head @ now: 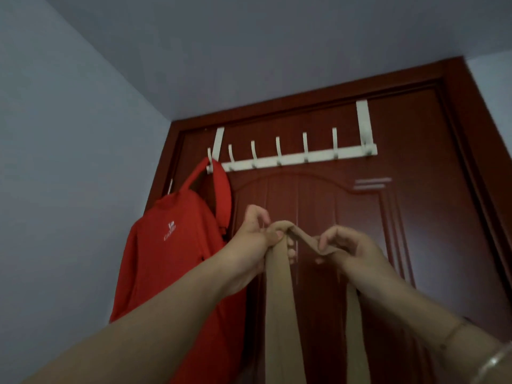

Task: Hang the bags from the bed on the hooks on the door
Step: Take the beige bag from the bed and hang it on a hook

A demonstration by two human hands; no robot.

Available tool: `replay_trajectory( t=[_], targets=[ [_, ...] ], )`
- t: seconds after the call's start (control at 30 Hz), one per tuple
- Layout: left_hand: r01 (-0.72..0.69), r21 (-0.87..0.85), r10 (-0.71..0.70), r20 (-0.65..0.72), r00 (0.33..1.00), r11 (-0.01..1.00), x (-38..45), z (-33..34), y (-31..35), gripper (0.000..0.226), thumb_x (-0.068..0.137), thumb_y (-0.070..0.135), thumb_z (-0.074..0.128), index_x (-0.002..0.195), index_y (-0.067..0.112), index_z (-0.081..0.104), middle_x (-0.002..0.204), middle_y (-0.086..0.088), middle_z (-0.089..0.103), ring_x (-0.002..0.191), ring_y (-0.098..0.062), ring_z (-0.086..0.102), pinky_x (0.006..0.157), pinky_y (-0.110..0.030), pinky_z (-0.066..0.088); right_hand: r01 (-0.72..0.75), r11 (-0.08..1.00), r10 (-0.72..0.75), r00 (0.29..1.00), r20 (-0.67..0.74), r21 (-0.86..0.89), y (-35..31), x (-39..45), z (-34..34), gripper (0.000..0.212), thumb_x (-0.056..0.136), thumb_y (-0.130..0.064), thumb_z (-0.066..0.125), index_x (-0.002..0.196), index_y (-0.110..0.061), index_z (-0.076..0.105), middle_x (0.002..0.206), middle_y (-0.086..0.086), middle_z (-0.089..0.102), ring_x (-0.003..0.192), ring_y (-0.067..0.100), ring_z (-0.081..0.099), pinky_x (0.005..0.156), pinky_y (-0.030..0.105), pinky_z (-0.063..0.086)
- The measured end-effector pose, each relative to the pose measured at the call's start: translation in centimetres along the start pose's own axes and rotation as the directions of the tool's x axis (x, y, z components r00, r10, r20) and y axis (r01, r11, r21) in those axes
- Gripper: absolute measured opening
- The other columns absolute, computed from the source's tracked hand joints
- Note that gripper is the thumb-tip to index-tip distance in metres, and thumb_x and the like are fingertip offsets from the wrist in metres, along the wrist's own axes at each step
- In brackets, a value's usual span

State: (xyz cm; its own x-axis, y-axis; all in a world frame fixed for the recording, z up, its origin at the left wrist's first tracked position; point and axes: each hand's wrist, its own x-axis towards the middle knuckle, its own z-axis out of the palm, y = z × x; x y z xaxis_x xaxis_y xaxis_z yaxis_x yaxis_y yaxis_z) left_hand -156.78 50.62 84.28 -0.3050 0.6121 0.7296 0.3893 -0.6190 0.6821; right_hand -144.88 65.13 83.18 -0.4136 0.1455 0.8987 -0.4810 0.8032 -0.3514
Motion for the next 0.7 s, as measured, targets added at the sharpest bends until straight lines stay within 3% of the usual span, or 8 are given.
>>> replay_trajectory(
  t=[0.07,0.17,0.23,0.3,0.4,0.5,0.57,0.7],
  targets=[
    [-0.084,0.066,0.08,0.063,0.995,0.994,2.4,-1.3,0.7,0.031,0.091,-0.01,0.035,0.075,0.016,0.039,0.07,-0.01,0.056,0.045,-0.011,0.054,0.044,-0.023,0.049,0.166,0.939,-0.195,0.978,-0.07,-0.301,0.0,2.7,0.3,0.044,0.068,0.02,0.041,0.062,-0.02,0.06,0.083,0.005,0.071,0.077,0.027,0.064,0.068,0.029,0.043],
    [-0.152,0.097,0.146,0.071,0.987,0.983,6.0,-3.5,1.6,0.035,0.086,-0.017,0.036,0.069,0.013,0.042,0.066,-0.011,0.052,0.038,-0.009,0.044,0.039,-0.018,0.039,0.237,0.653,-0.372,0.928,-0.032,-0.72,-0.1,6.4,1.3,0.037,0.065,0.013,0.045,0.074,-0.019,0.061,0.093,-0.003,0.064,0.092,0.02,0.054,0.081,0.035,0.044],
    [-0.204,0.169,0.191,0.088,0.978,0.964,8.7,-5.8,2.2,0.034,0.082,-0.019,0.041,0.068,0.012,0.045,0.067,-0.01,0.052,0.044,-0.011,0.044,0.042,-0.02,0.038,0.226,0.47,-0.427,0.904,0.004,-0.853,0.4,9.3,2.7,0.036,0.068,0.006,0.046,0.09,-0.018,0.062,0.107,-0.003,0.056,0.097,0.018,0.047,0.084,0.031,0.043],
    [-0.24,0.273,0.213,0.125,0.969,0.931,10.9,-8.1,2.9,0.034,0.08,-0.019,0.045,0.07,0.013,0.05,0.072,-0.007,0.053,0.055,-0.013,0.048,0.051,-0.023,0.04,0.194,0.378,-0.403,0.915,0.027,-0.905,0.7,11.9,3.9,0.042,0.071,-0.002,0.047,0.109,-0.016,0.059,0.122,-0.002,0.047,0.106,0.019,0.043,0.091,0.031,0.04],
    [-0.264,0.347,0.229,0.139,0.964,0.9,14.9,-12.0,3.7,0.033,0.084,-0.014,0.045,0.075,0.014,0.058,0.08,-0.006,0.059,0.064,-0.011,0.055,0.054,-0.018,0.046,0.167,0.379,-0.348,0.937,0.027,-0.91,0.8,16.7,6.0,0.052,0.075,-0.008,0.046,0.126,-0.016,0.05,0.138,-0.001,0.035,0.121,0.022,0.041,0.101,0.034,0.037],
    [-0.256,0.403,0.223,0.128,0.966,0.878,18.4,-14.6,3.9,0.036,0.086,-0.011,0.042,0.092,0.013,0.069,0.105,-0.011,0.068,0.088,-0.018,0.065,0.079,-0.027,0.055,0.129,0.392,-0.301,0.954,0.006,-0.911,0.7,20.8,7.6,0.055,0.075,-0.003,0.047,0.129,-0.015,0.047,0.137,-0.002,0.035,0.117,0.024,0.046,0.095,0.037,0.043],
    [-0.299,0.509,0.275,0.125,0.953,0.807,20.7,-15.8,3.9,0.039,0.087,-0.007,0.042,0.103,0.017,0.069,0.113,-0.006,0.065,0.097,-0.018,0.061,0.089,-0.034,0.051,0.087,0.414,-0.288,0.957,-0.04,-0.906,0.8,23.2,8.4,0.054,0.076,0.0,0.047,0.127,-0.015,0.048,0.133,-0.001,0.038,0.11,0.025,0.049,0.086,0.037,0.045],
    [-0.435,0.648,0.485,0.114,0.867,0.625,24.9,-16.9,4.8,0.038,0.092,-0.003,0.041,0.118,0.015,0.061,0.129,-0.001,0.043,0.124,-0.015,0.043,0.1,-0.02,0.034,0.021,0.436,-0.301,0.946,-0.124,-0.899,0.8,26.9,9.5,0.059,0.077,-0.001,0.045,0.133,-0.02,0.041,0.127,0.003,0.042,0.109,0.029,0.052,0.084,0.037,0.039]
  ],
)
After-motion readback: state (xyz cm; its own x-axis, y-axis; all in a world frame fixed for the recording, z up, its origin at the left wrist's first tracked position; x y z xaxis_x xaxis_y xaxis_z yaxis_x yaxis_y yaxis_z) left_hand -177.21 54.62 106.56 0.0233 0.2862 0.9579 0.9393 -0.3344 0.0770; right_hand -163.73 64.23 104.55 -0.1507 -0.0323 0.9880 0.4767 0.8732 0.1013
